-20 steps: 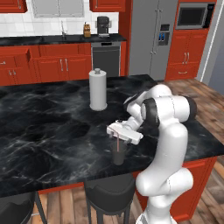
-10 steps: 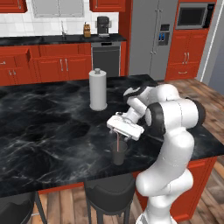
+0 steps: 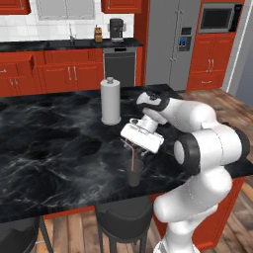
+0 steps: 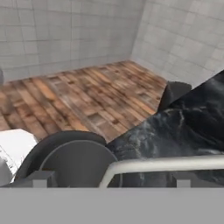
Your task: Take a straw from the drawer in front and place it inside the glass cup on the dining counter.
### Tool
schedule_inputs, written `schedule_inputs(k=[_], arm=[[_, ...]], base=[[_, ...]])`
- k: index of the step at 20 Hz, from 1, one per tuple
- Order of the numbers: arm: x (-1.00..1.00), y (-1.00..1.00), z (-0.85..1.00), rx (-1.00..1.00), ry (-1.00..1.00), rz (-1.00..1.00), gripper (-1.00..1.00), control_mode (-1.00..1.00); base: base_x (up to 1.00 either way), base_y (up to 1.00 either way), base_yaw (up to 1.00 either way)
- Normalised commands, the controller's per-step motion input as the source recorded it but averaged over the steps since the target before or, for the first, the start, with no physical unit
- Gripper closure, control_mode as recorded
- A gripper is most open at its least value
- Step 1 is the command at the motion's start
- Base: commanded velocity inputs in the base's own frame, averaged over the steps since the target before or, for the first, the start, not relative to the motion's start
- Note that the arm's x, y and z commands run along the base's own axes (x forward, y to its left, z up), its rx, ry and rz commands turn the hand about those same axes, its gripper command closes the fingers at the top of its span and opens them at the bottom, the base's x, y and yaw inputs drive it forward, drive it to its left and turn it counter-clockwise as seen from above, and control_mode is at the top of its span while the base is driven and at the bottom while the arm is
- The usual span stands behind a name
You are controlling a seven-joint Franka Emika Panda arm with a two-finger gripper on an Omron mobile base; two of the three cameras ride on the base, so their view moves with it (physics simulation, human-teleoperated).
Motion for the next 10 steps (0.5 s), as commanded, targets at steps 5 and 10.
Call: schedule_inputs(k=[5, 10], arm=[[-0.08, 0.00, 0.00, -0.31, -0.46, -0.07, -1.00, -1.00], [-0.09, 0.00, 0.00, -0.28, -0.44, -0.07, -1.00, -1.00]], base=[[0.00, 0.00, 0.00], [0.00, 0.00, 0.00]])
